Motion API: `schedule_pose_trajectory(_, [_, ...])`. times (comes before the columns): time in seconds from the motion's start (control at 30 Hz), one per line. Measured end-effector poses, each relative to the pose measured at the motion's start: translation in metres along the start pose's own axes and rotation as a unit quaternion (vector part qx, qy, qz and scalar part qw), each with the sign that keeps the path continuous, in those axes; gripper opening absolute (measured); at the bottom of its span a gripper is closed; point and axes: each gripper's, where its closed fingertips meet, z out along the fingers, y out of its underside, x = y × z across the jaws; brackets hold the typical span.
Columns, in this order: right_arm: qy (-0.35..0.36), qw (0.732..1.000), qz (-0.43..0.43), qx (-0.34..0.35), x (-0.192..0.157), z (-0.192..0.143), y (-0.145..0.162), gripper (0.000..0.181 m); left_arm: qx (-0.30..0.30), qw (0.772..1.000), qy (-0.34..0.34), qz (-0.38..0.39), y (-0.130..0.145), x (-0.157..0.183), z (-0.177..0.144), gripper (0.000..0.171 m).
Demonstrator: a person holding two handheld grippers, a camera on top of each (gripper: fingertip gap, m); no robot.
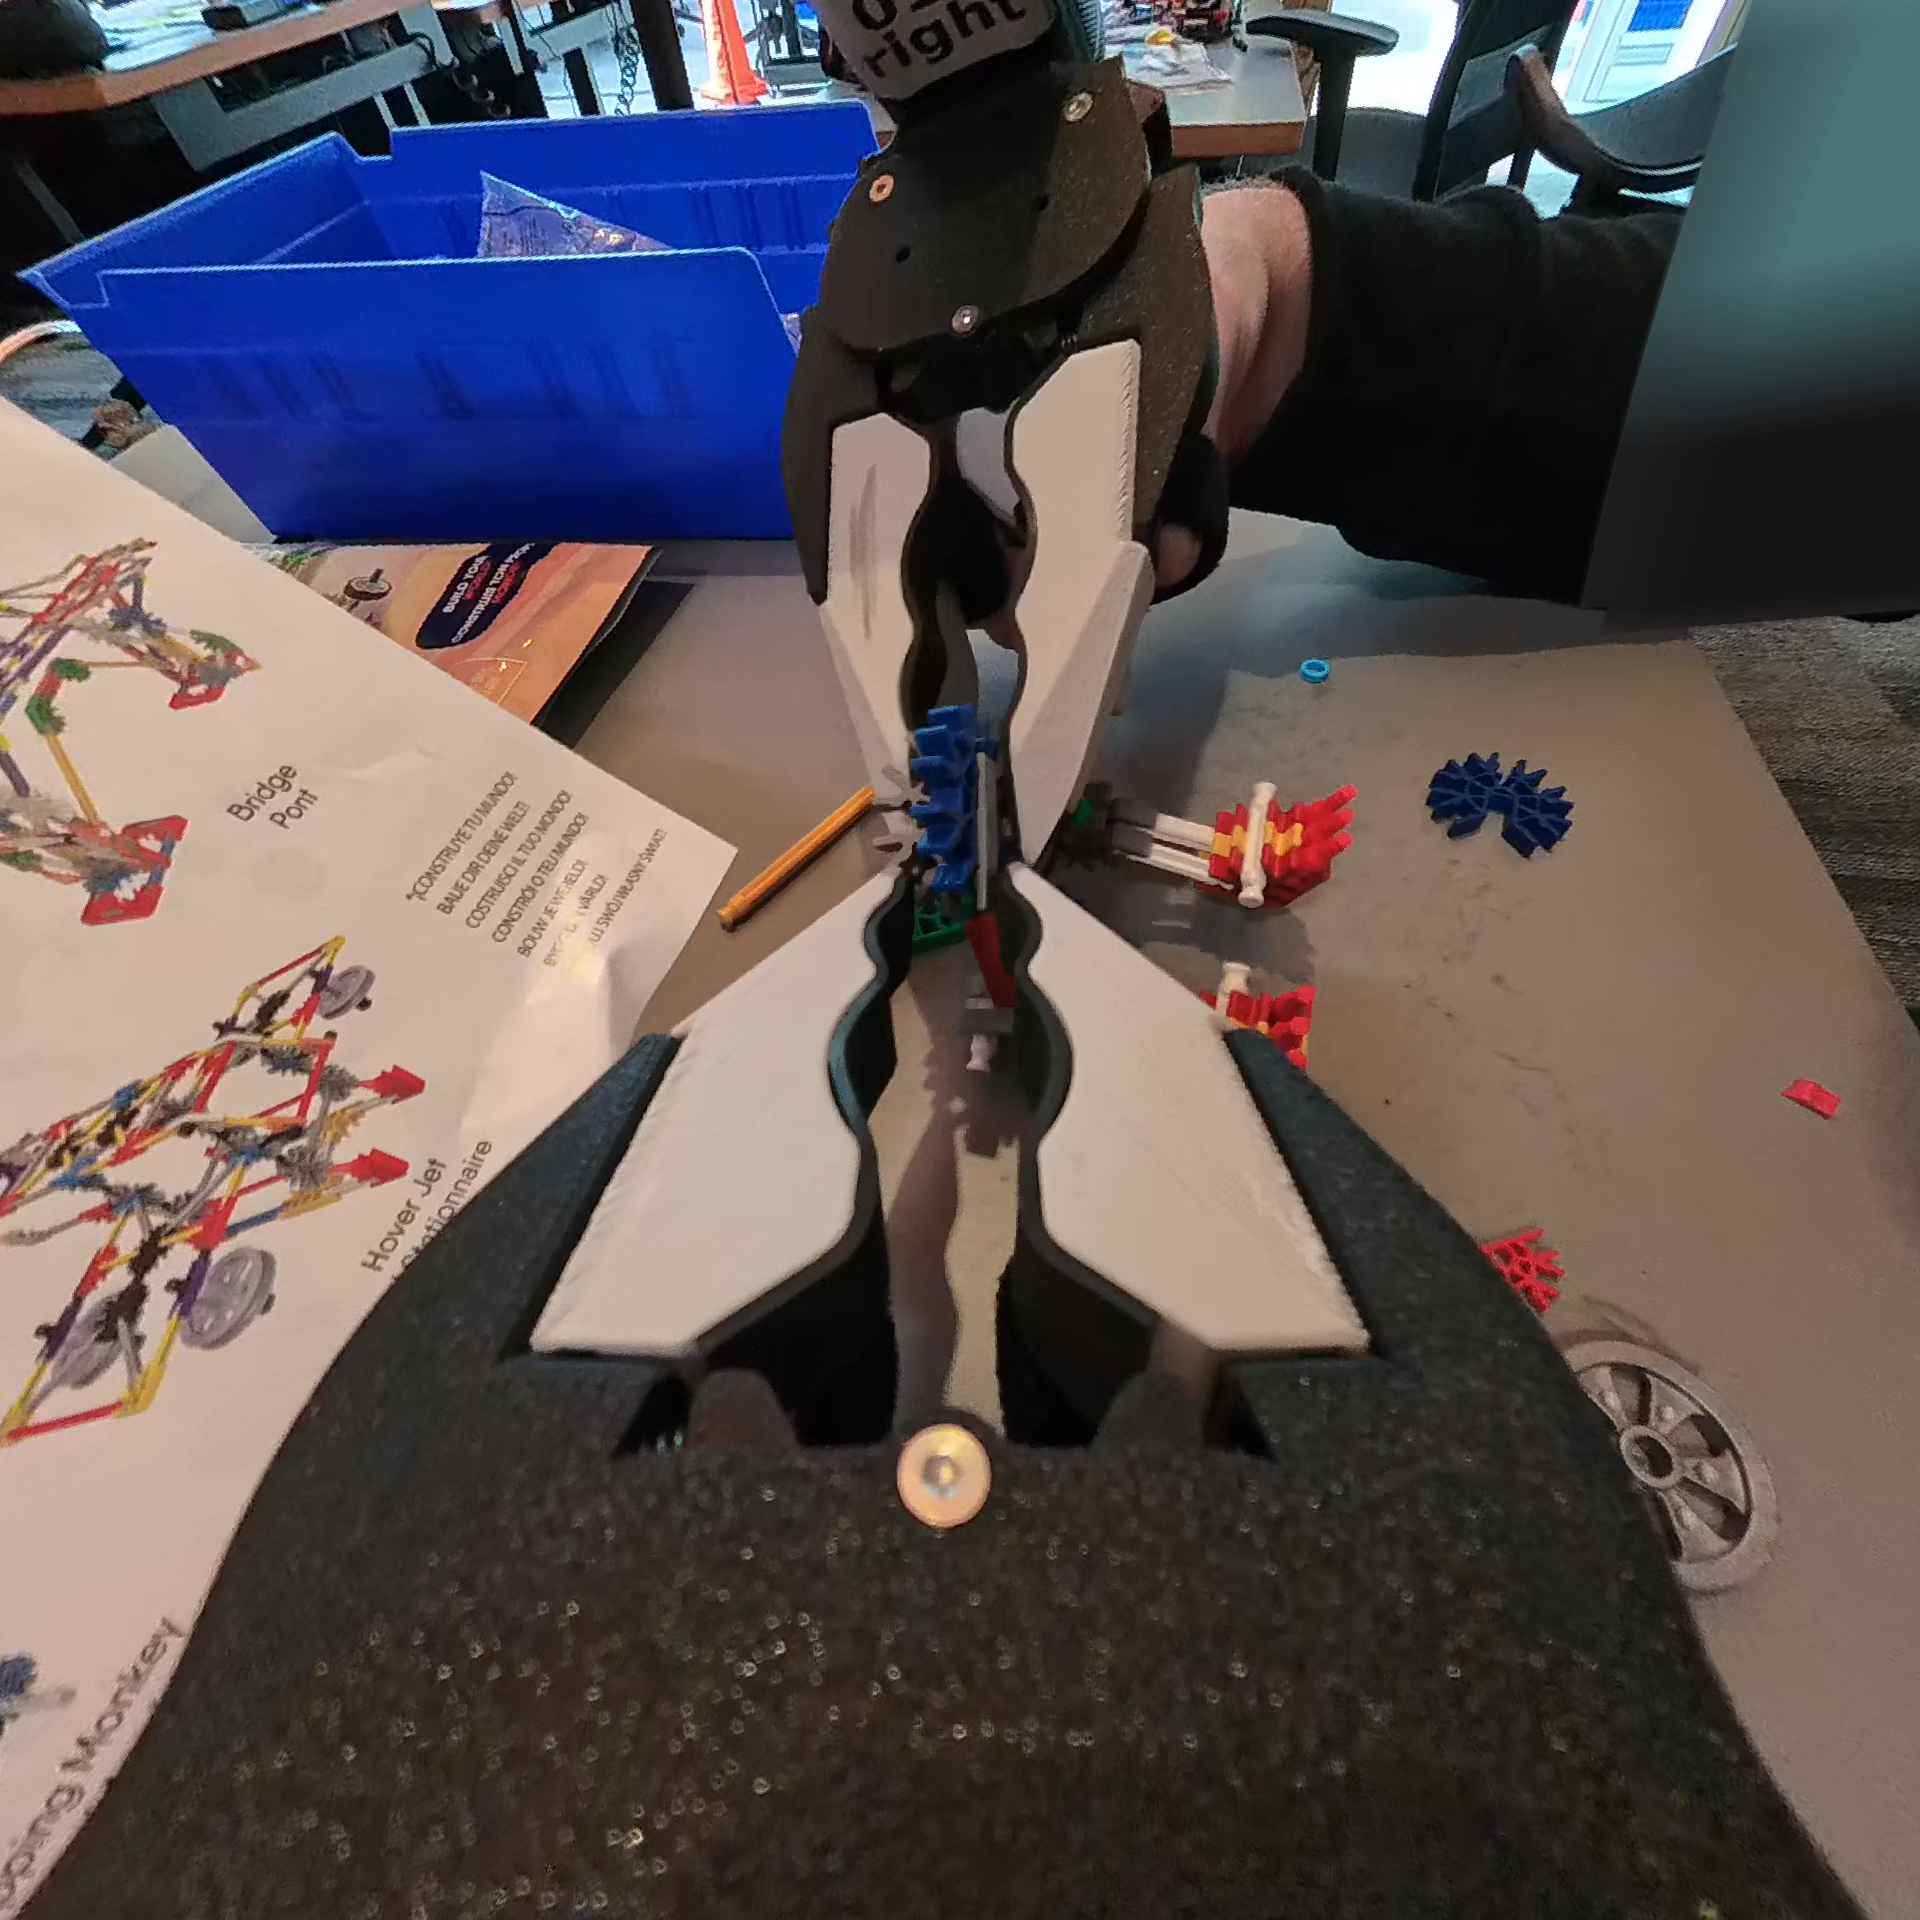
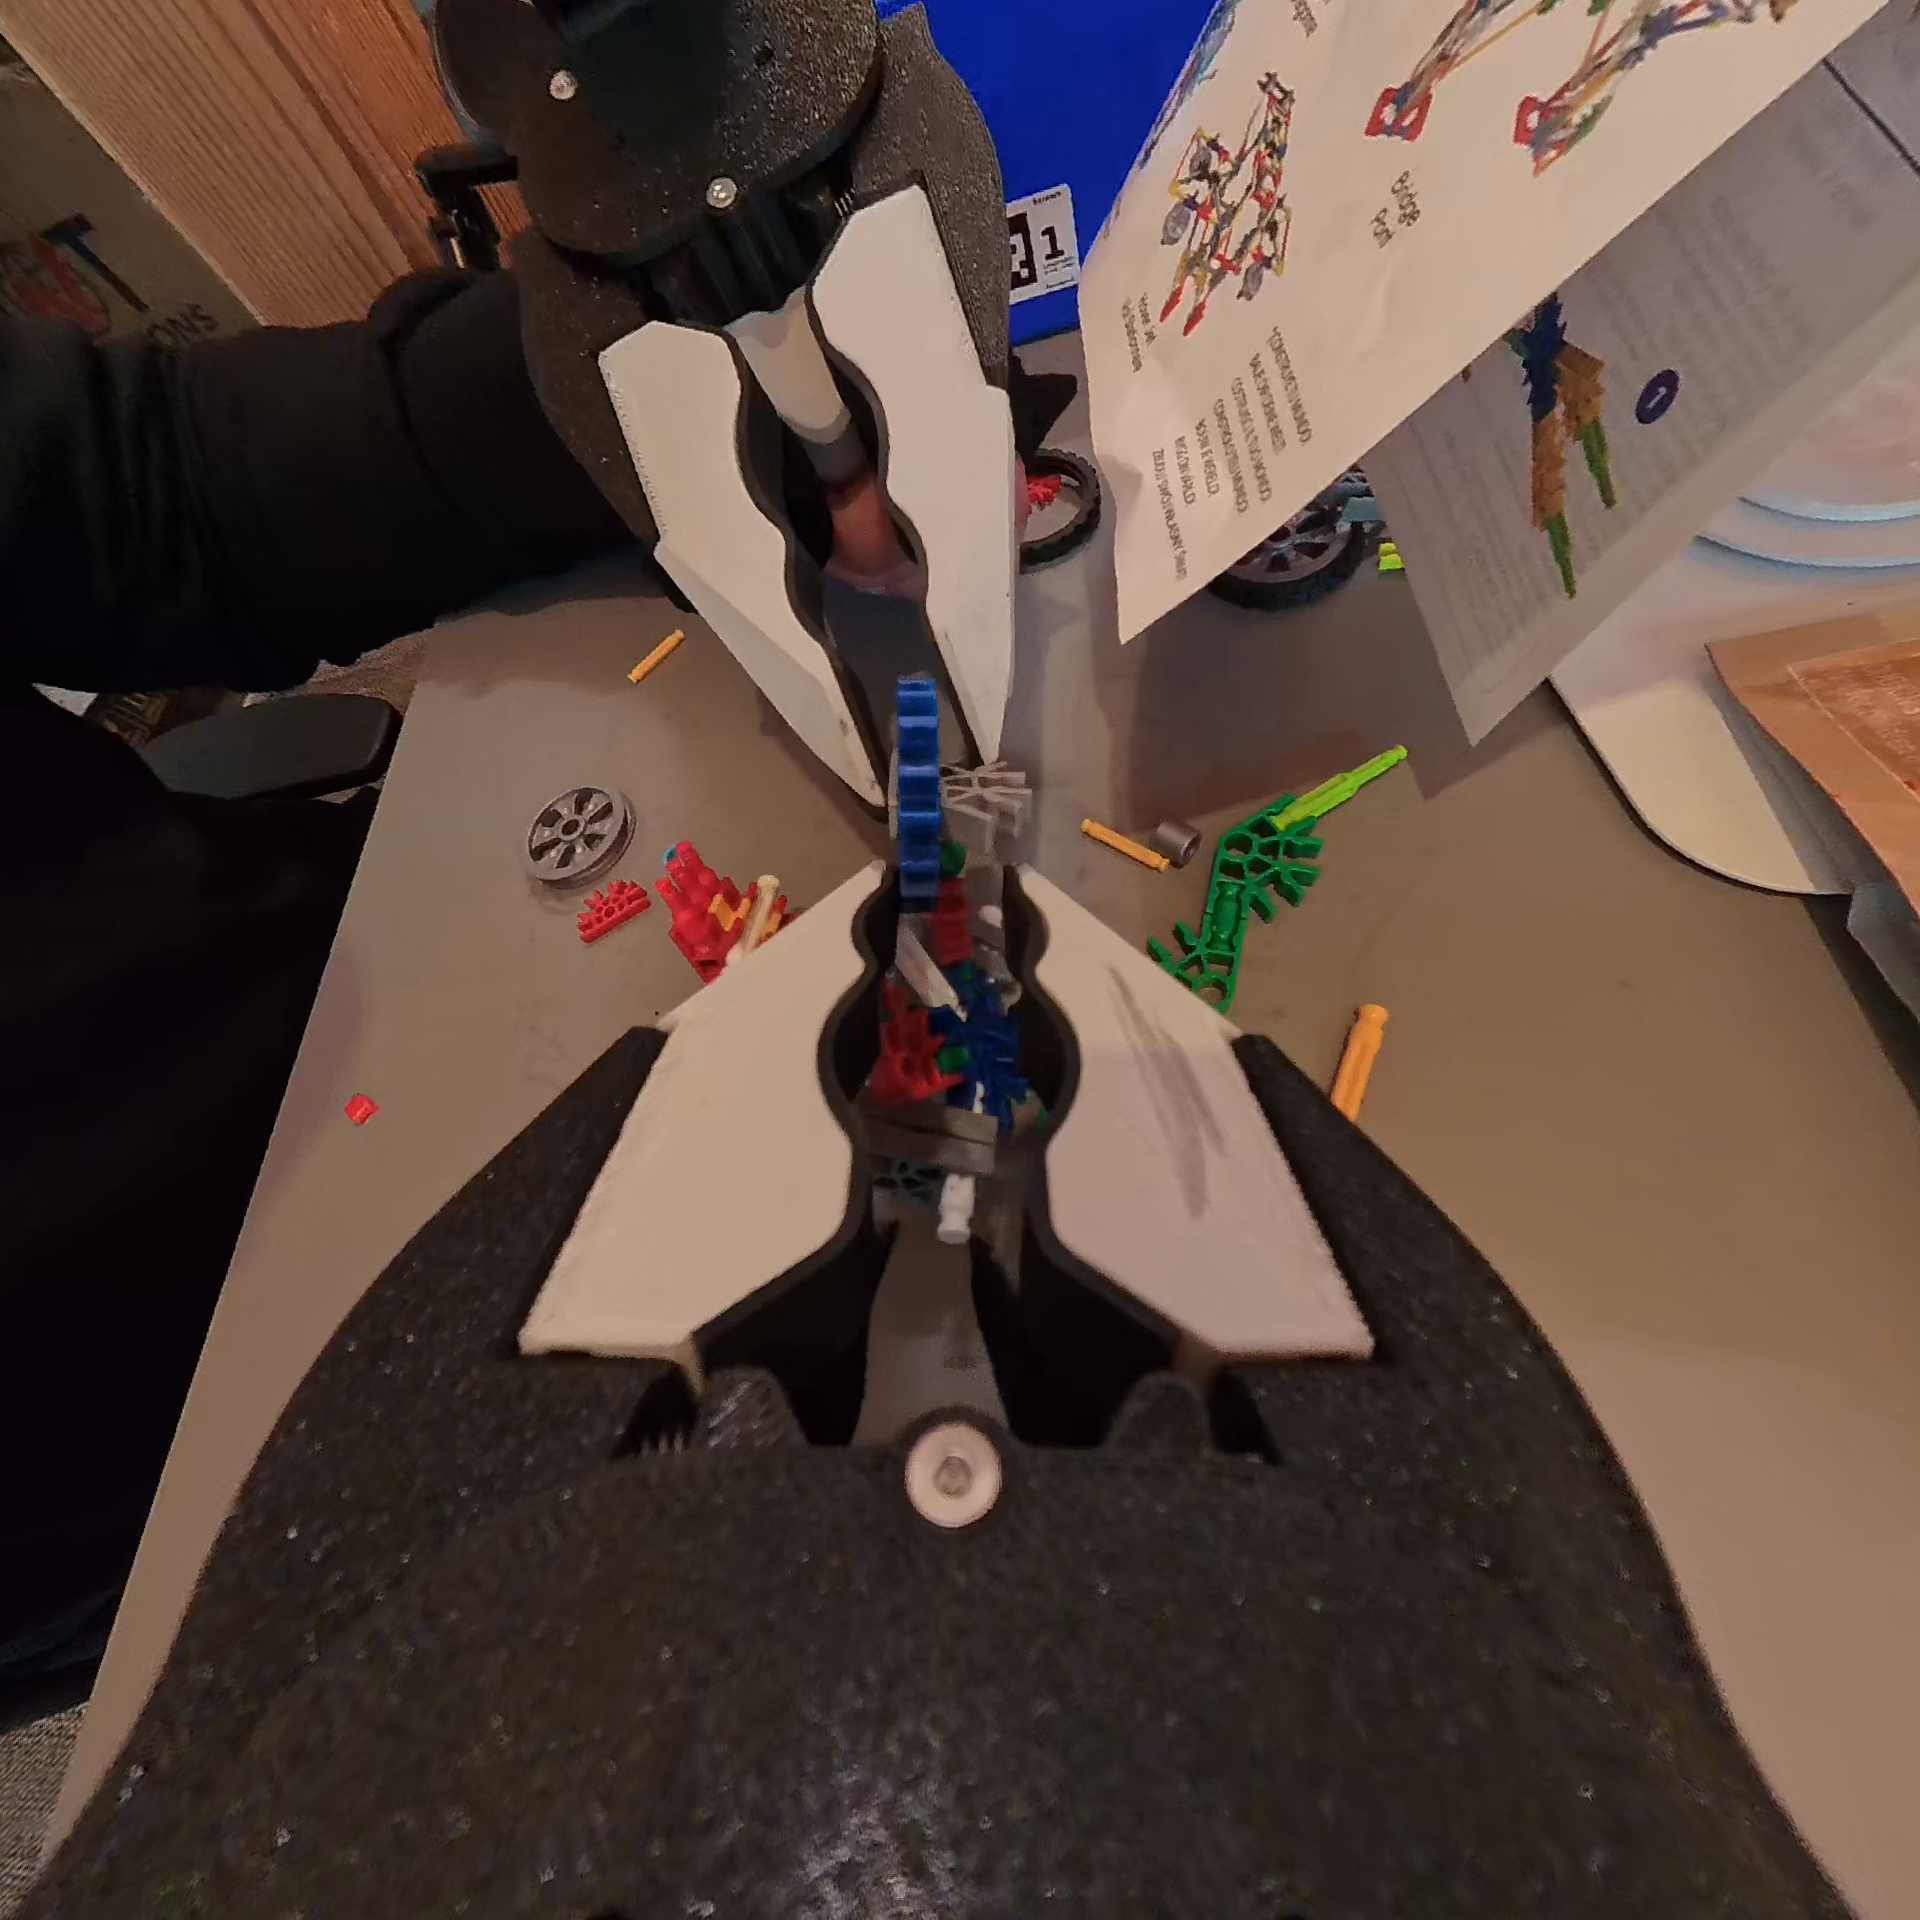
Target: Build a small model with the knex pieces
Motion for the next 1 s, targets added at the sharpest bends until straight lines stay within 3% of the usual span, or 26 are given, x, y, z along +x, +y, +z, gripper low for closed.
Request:
schedule_pose_trajectory(0.53, [0.014, 1.0, 0.002, 0.003, 0.004, -0.01, -0.001, 0.027, 0.028, 0.999, 0.011, -0.029, -0.008, 0.0, 0.002, 0.014])
schedule_pose_trajectory(0.73, [0.008, 1.0, 0.003, 0.002, 0.002, -0.018, 0.001, 0.03, 0.009, 1.0, 0.008, -0.022, -0.004, 0.002, 0.011, 0.014])
schedule_pose_trajectory(1.0, [0.023, 1.0, -0.015, 0.009, 0.003, -0.016, -0.003, 0.016, -0.003, 1.0, -0.002, -0.012, -0.001, 0.0, 0.01, 0.014])
